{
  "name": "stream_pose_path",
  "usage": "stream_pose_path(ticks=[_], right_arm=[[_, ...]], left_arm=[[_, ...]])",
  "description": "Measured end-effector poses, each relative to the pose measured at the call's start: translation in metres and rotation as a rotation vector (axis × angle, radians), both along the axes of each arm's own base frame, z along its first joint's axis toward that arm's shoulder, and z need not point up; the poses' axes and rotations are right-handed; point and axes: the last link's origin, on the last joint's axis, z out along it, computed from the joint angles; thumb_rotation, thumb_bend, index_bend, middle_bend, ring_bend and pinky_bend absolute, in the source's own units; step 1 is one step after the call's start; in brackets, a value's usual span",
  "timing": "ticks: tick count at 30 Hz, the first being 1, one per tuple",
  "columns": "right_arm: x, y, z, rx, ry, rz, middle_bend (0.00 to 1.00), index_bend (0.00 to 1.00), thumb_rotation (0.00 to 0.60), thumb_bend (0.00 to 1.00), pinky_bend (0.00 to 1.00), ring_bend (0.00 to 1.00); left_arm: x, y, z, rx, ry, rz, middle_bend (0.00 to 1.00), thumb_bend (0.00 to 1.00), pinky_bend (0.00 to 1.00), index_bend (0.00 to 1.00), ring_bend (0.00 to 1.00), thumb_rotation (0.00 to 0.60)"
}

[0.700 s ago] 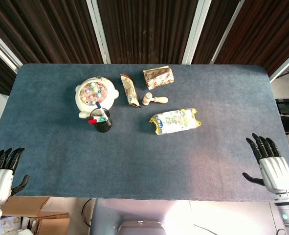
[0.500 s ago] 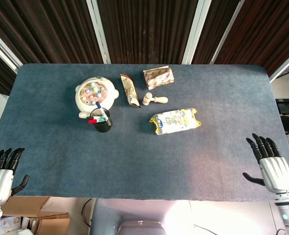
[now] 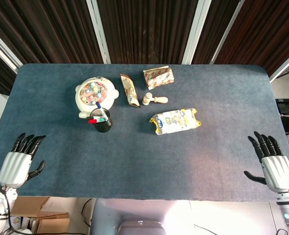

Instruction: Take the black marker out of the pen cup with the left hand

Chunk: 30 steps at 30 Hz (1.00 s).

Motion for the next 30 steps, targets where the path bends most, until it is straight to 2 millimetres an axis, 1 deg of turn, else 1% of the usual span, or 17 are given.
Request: stream_pose_path(ticks=[4,6,8,11,14,20,25,30], right_arm=[[0.002,-0.002,-0.001,0.006,0.003,0.003,0.00,0.00,0.600,0.05,0.00,0.00],[0.002,-0.002,-0.001,0.008,0.004,0.001,0.00,0.00,0.600,0.05,0.00,0.00],[0.001,-0.002,-0.002,0.010,0.005,-0.002,0.00,0.00,0.600,0.05,0.00,0.00],[0.000,-0.001,-0.001,0.009,0.006,-0.009,0.00,0.00,0.600,0.05,0.00,0.00],[-0.001,0.000,0.000,0.006,0.008,-0.017,0.00,0.00,0.600,0.05,0.00,0.00],[-0.003,0.002,0.000,0.004,0.010,-0.026,0.00,0.00,0.600,0.05,0.00,0.00],[-0.004,0.002,-0.001,0.007,0.011,-0.033,0.00,0.00,0.600,0.05,0.00,0.00],[-0.004,0.002,-0.001,0.008,0.012,-0.038,0.00,0.00,0.600,0.05,0.00,0.00]], left_arm=[[0.029,0.035,-0.010,-0.044,0.003,-0.087,0.24,0.39,0.18,0.22,0.18,0.600],[0.044,0.054,-0.018,-0.064,0.016,-0.125,0.25,0.39,0.20,0.23,0.19,0.600],[0.054,0.071,-0.027,-0.073,0.043,-0.148,0.26,0.39,0.21,0.24,0.19,0.600],[0.061,0.091,-0.040,-0.074,0.089,-0.168,0.26,0.39,0.22,0.24,0.18,0.600],[0.065,0.108,-0.053,-0.069,0.143,-0.190,0.25,0.39,0.23,0.24,0.18,0.600],[0.070,0.131,-0.073,-0.045,0.238,-0.221,0.25,0.40,0.26,0.27,0.18,0.600],[0.069,0.144,-0.081,-0.038,0.277,-0.231,0.27,0.40,0.27,0.29,0.20,0.600],[0.066,0.154,-0.088,-0.029,0.313,-0.237,0.30,0.39,0.28,0.34,0.23,0.600]])
